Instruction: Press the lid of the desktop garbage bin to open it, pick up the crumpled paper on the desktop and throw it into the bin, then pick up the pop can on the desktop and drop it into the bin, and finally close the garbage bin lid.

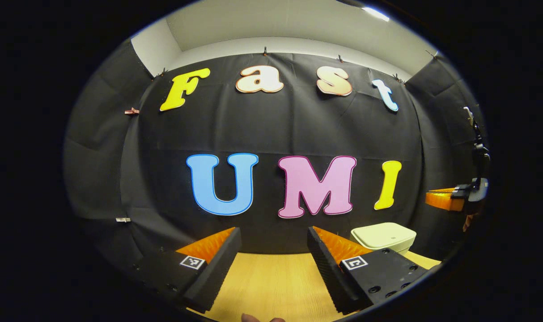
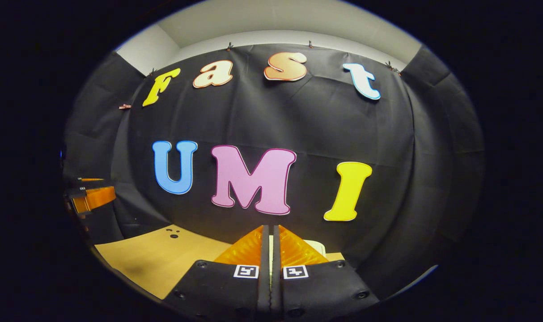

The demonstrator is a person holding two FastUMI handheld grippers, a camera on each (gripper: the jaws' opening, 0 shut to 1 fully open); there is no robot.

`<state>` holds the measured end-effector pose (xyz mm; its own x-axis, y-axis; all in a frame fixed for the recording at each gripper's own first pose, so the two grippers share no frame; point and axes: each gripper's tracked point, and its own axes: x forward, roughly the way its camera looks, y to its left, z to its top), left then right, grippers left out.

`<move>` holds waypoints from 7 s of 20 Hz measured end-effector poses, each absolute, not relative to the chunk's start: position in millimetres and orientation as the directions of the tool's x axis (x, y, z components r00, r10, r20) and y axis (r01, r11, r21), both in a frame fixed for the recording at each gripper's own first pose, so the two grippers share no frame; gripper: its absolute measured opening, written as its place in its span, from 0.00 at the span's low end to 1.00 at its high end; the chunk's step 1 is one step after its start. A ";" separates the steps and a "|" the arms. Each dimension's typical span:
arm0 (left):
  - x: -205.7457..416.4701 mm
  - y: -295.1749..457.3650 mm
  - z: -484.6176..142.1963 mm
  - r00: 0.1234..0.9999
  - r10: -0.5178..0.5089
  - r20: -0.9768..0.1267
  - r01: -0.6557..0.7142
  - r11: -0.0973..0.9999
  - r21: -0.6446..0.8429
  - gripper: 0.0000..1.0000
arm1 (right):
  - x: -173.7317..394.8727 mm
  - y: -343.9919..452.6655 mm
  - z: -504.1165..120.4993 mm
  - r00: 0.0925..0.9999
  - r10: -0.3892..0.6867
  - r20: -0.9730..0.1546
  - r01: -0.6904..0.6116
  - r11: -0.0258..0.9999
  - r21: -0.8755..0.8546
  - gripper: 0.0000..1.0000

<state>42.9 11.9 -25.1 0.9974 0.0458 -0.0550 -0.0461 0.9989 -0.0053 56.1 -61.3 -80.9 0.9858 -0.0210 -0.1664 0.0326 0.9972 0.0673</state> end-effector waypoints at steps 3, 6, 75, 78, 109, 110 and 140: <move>43.6 13.0 -28.0 0.997 0.050 -0.061 -0.050 0.999 0.001 0.95 | 72.2 -63.6 -100.4 0.980 -0.007 -0.198 0.021 0.997 0.070 0.05; 46.3 11.9 -28.1 0.996 0.053 -0.066 -0.053 0.999 0.002 0.95 | 88.5 -68.9 -123.7 0.973 0.001 -0.232 0.010 0.999 0.046 0.05; -3.8 11.4 -45.5 0.996 0.036 -0.081 -0.037 0.999 -0.013 0.95 | 42.8 -55.9 -151.1 0.965 -0.003 -0.264 0.020 0.998 0.064 0.41; -8.2 11.2 -51.1 0.996 0.028 -0.088 -0.029 1.000 -0.010 0.95 | 34.7 -51.2 -146.4 0.968 0.000 -0.252 0.021 0.997 0.080 0.46; -65.2 -61.7 -392.6 0.728 -0.133 -0.672 0.122 0.991 -0.063 0.95 | -25.7 -81.5 -154.4 0.956 -0.015 -0.292 0.024 0.999 0.030 0.76; -65.7 -62.9 -399.0 0.715 -0.136 -0.686 0.126 0.990 -0.065 0.94 | -26.8 -83.9 -155.3 0.955 -0.019 -0.295 0.029 0.999 0.029 0.76; -50.4 -75.1 -430.5 0.623 -0.120 -0.773 0.143 0.989 -0.038 0.43 | -34.3 -107.4 -185.1 0.931 -0.010 -0.365 0.036 0.997 0.065 0.76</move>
<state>-50.4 -75.1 -430.5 0.6230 -0.1199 -0.7730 0.1429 0.9890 -0.0382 -34.3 -107.4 -185.1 0.9311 -0.0101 -0.3647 0.0363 0.9972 0.0650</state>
